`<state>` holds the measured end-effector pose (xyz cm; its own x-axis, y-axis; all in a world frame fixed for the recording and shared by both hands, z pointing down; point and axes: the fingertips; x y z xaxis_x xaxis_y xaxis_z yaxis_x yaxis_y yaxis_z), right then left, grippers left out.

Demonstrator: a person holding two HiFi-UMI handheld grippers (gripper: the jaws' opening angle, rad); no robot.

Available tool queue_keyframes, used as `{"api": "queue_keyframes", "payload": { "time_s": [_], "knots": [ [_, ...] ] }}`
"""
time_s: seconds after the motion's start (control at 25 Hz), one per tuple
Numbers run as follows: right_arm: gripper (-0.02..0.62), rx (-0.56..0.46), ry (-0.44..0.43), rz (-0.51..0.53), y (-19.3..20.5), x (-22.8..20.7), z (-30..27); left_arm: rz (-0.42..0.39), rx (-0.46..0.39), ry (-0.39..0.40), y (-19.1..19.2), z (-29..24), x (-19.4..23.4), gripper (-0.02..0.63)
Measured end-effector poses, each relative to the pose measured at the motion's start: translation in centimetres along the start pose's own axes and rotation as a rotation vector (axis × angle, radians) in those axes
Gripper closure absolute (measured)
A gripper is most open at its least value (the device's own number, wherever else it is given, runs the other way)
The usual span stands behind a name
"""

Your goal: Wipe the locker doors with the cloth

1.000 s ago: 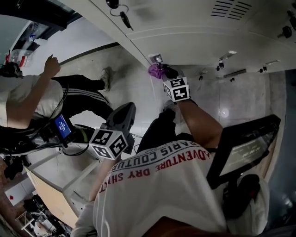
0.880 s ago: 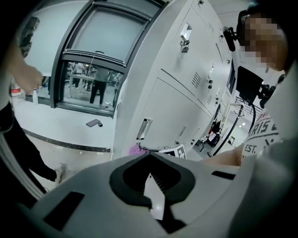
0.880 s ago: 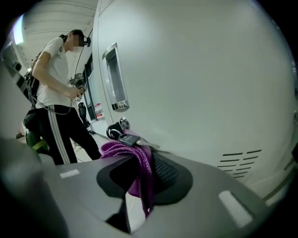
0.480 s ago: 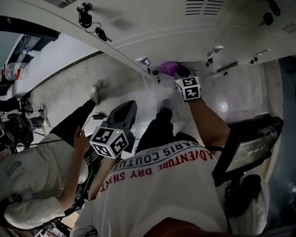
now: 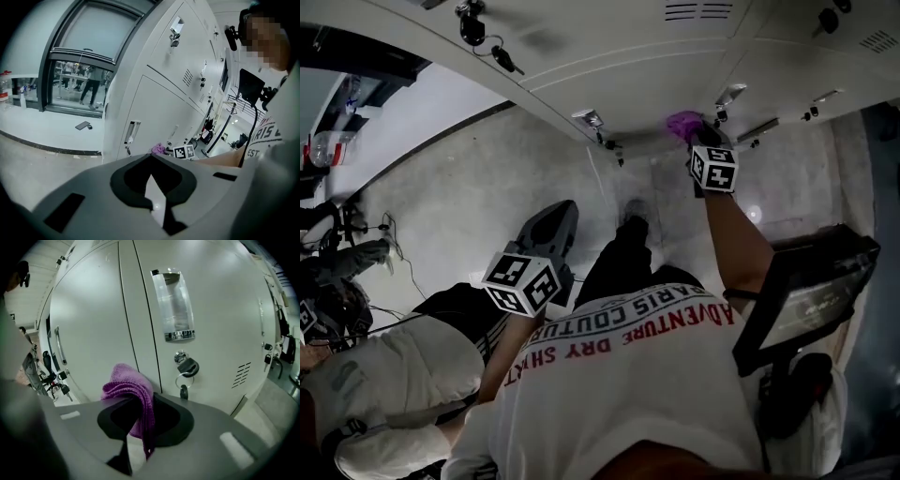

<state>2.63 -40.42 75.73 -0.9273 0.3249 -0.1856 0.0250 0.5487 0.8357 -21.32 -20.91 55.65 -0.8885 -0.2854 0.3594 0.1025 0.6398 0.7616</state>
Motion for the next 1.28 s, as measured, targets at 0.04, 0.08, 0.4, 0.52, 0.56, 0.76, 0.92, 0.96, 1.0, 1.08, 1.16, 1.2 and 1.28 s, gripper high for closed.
{"api": "queue_keyframes", "payload": {
  "time_s": [0.04, 0.08, 0.4, 0.52, 0.56, 0.76, 0.92, 0.96, 1.0, 1.08, 1.16, 1.2, 1.28],
  "knots": [
    [0.52, 0.002, -0.009, 0.004, -0.2, 0.1, 0.3, -0.004, -0.006, 0.001, -0.1, 0.2, -0.3, 0.606],
    [0.52, 0.003, -0.025, 0.011, -0.5, 0.3, 0.8, -0.008, -0.014, 0.004, -0.3, 0.5, -0.7, 0.606],
    [0.518, -0.083, -0.312, -0.029, -7.2, 6.4, 16.5, -0.036, -0.101, 0.045, -1.6, 7.2, -8.6, 0.606],
    [0.518, -0.112, -0.431, -0.039, -11.4, 8.9, 25.4, -0.055, -0.135, 0.08, -1.8, 10.5, -13.7, 0.606],
    [0.518, -0.114, -0.466, -0.041, -12.6, 9.5, 28.3, -0.072, -0.147, 0.097, -2.0, 11.6, -15.5, 0.606],
    [0.518, -0.145, -0.582, -0.033, -15.6, 12.3, 41.4, -0.162, -0.179, 0.198, -2.9, 16.0, -23.4, 0.606],
    [0.518, -0.167, -0.628, 0.006, -15.6, 15.1, 48.8, -0.228, -0.186, 0.284, -3.0, 18.6, -27.7, 0.606],
    [0.518, -0.167, -0.631, 0.021, -15.3, 15.8, 50.3, -0.239, -0.185, 0.304, -2.9, 19.2, -28.4, 0.606],
    [0.518, -0.167, -0.63, 0.032, -15.1, 16.5, 51.6, -0.245, -0.187, 0.327, -2.7, 19.9, -29.1, 0.606],
    [0.519, -0.173, -0.619, 0.037, -14.5, 17.5, 53.6, -0.247, -0.201, 0.378, -2.5, 21.2, -30.3, 0.606],
    [0.518, -0.178, -0.597, 0.022, -13.5, 18.3, 55.1, -0.244, -0.212, 0.427, -1.9, 22.5, -31.2, 0.606],
    [0.518, -0.179, -0.582, 0.01, -12.8, 18.7, 55.7, -0.244, -0.21, 0.446, -1.4, 23.1, -31.6, 0.606],
    [0.518, -0.182, -0.556, -0.013, -11.7, 19.3, 57.1, -0.25, -0.197, 0.472, -0.3, 24.2, -32.1, 0.606]
  ]
}}
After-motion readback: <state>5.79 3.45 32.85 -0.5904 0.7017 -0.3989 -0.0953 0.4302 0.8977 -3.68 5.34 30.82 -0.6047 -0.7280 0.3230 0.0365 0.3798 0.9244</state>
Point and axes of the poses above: the fingertips, and each gripper's own axes: z backward along the fingers, x to its left, y out of its underside
